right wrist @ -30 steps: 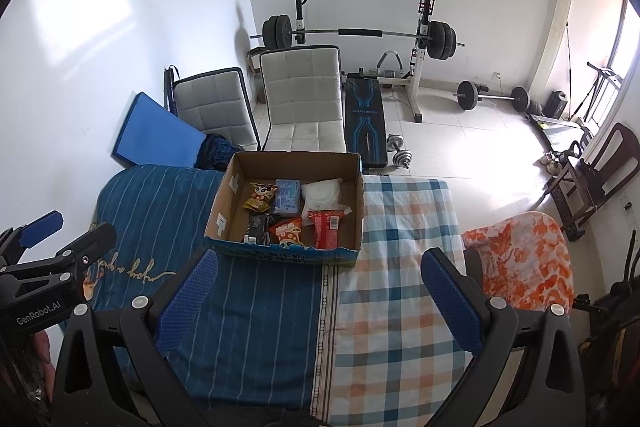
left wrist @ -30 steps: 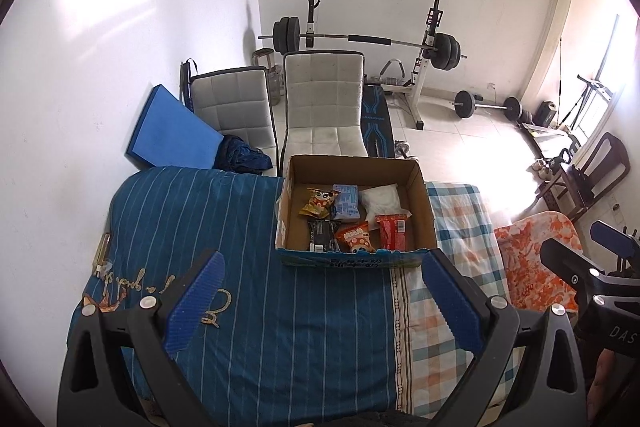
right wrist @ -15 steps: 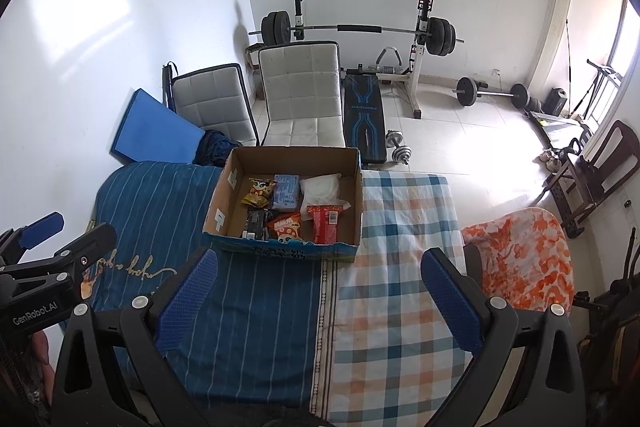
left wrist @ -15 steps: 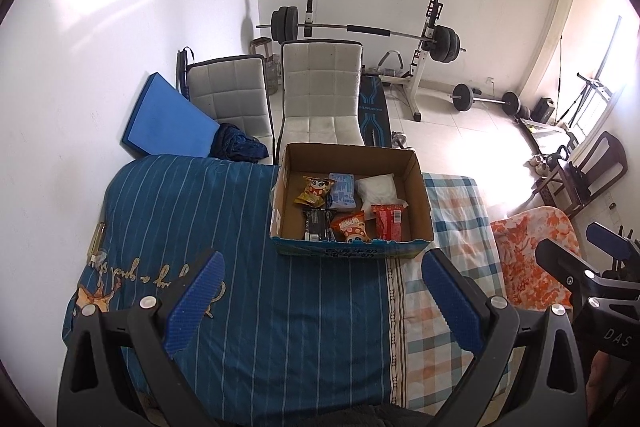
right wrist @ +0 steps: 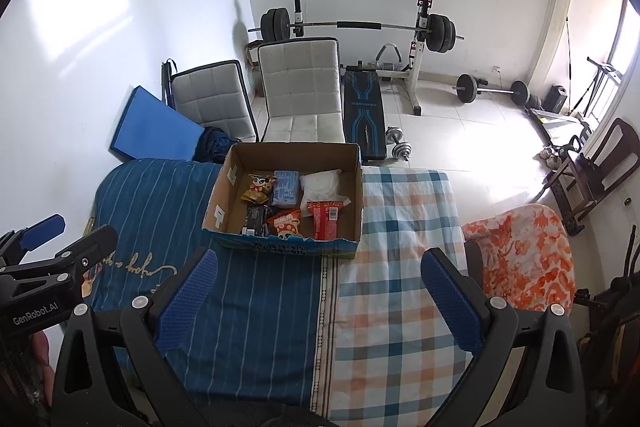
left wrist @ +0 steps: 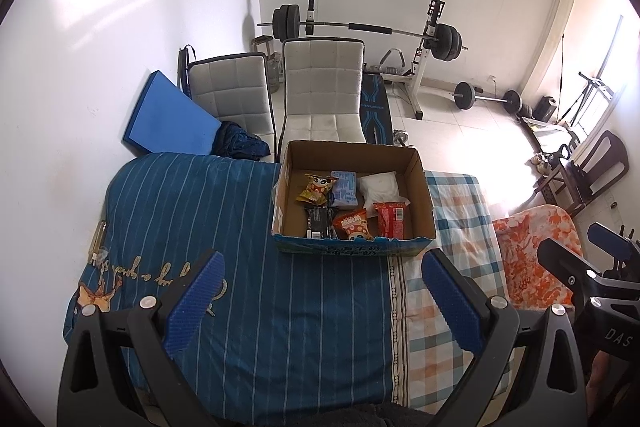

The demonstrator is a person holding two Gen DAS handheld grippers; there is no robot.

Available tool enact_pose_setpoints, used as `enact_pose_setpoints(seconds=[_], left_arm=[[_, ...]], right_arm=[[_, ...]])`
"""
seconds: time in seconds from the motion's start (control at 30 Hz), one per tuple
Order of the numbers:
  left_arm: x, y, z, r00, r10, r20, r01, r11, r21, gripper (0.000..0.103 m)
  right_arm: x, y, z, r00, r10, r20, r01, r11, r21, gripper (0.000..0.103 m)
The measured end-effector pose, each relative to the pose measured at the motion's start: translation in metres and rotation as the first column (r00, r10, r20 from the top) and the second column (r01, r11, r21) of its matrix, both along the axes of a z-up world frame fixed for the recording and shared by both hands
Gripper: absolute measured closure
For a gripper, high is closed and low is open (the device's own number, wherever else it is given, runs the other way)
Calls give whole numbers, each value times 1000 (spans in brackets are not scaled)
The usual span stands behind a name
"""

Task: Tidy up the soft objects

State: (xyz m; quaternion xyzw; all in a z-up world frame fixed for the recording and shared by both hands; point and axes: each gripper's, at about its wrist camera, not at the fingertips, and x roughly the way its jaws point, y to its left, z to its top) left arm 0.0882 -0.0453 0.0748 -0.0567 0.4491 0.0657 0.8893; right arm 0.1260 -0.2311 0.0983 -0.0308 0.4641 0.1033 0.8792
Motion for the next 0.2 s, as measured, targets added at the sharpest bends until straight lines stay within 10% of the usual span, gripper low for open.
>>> enact_pose_setpoints(seconds=[0.2], left_arm=[[-1,1,3,1000,1,15,-1,1000,21,2]], right_arm=[[0,-1,-1,1000,-2,1,2,1000,-3,0]])
